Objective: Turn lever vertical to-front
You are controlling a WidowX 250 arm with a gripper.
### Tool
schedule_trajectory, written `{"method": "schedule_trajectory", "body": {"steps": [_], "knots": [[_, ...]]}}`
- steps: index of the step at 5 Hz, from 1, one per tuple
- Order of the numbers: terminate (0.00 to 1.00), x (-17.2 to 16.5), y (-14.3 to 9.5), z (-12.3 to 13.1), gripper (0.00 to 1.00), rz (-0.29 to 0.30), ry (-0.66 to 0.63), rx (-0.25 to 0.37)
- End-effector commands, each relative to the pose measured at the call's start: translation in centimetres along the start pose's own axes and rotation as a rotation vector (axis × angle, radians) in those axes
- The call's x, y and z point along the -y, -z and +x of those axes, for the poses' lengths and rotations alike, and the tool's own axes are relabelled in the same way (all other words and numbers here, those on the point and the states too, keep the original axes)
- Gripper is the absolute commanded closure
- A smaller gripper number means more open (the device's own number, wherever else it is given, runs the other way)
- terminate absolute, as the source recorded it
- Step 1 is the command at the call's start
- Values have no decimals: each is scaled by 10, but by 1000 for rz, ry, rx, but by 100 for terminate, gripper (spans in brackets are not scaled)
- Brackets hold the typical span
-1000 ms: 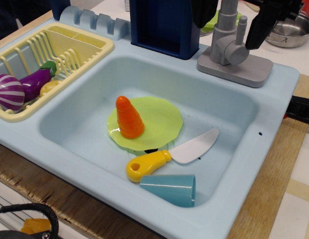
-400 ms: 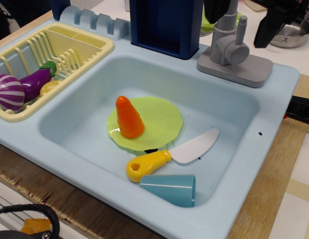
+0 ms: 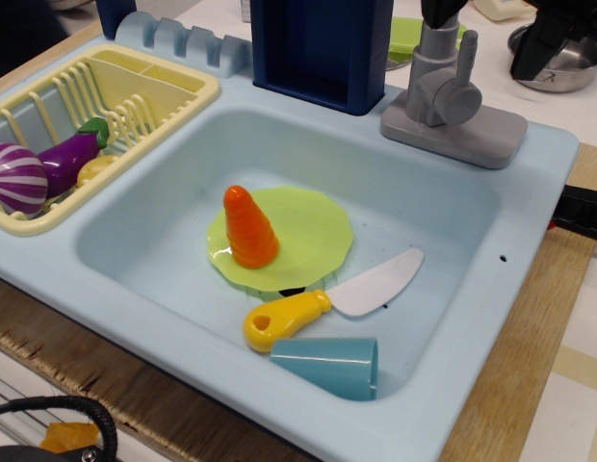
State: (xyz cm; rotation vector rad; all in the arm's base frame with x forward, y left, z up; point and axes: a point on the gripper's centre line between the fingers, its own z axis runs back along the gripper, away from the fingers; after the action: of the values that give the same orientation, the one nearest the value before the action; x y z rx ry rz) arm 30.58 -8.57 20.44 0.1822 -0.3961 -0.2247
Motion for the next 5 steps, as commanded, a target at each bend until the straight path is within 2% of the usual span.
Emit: {"method": "schedule_trajectory", "body": {"steps": [1, 2, 3, 4, 5], "knots": [[0, -5, -1, 13, 0, 18, -33, 56], [0, -6, 8, 13, 100, 45, -84, 52], [0, -7, 18, 17, 100, 83, -110, 81], [0, -10, 18, 25, 100, 105, -114, 77], [0, -14, 16, 20, 100, 126, -150, 73]]}}
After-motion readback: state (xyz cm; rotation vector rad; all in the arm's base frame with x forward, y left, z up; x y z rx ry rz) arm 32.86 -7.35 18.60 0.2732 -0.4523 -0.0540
